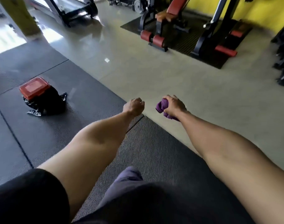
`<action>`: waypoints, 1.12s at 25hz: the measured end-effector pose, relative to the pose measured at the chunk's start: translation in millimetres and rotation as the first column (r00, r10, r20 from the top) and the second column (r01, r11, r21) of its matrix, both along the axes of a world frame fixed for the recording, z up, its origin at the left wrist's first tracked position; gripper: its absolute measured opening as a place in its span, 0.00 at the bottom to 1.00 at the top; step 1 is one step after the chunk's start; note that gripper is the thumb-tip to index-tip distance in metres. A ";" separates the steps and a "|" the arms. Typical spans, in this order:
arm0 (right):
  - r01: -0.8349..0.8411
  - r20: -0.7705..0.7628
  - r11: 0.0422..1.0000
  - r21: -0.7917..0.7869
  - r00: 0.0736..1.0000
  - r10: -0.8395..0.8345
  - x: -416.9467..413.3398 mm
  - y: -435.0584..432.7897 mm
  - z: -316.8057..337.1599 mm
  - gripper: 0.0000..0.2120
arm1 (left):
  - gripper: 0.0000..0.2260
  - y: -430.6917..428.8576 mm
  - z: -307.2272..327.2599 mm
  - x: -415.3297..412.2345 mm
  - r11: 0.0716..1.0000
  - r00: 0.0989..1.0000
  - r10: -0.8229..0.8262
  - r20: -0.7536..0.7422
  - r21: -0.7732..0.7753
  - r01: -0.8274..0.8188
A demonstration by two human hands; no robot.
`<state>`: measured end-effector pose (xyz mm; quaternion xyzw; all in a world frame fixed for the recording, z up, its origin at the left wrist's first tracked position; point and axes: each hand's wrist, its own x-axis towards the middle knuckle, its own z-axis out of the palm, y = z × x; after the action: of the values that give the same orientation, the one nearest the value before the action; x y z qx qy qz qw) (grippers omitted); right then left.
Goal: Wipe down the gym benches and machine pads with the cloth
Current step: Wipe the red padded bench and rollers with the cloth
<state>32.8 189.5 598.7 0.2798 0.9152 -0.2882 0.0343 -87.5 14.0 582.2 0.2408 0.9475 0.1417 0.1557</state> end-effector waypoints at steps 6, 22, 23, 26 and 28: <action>-0.040 0.010 0.998 0.049 0.999 0.040 -124.4 95.6 -8.9 0.28 | 0.20 94.2 -12.5 -114.2 1.000 1.000 0.013 0.011 -0.004 -0.013; -0.054 0.014 0.998 -0.040 0.998 0.054 -484.6 316.6 -41.0 0.32 | 0.20 326.8 -31.2 -458.4 0.997 0.993 0.076 0.092 -0.023 -0.074; -0.065 0.020 0.997 -0.037 0.998 0.066 -506.0 333.2 -43.6 0.32 | 0.20 342.0 -35.7 -477.6 0.996 0.991 0.092 0.093 -0.017 -0.091; -0.103 0.005 0.995 -0.016 0.995 0.103 -575.7 390.5 -45.0 0.32 | 0.19 392.8 -35.3 -537.3 0.989 0.985 0.147 0.095 0.004 -0.148; -0.145 0.035 0.989 -0.006 0.989 0.145 -623.3 427.5 -39.9 0.33 | 0.19 424.5 -27.2 -578.5 0.980 0.976 0.199 0.087 0.009 -0.201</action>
<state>-590.5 617.0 558.8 0.2175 0.9318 -0.2816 0.0717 -666.0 438.5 554.9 0.1392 0.9580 0.1753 0.1790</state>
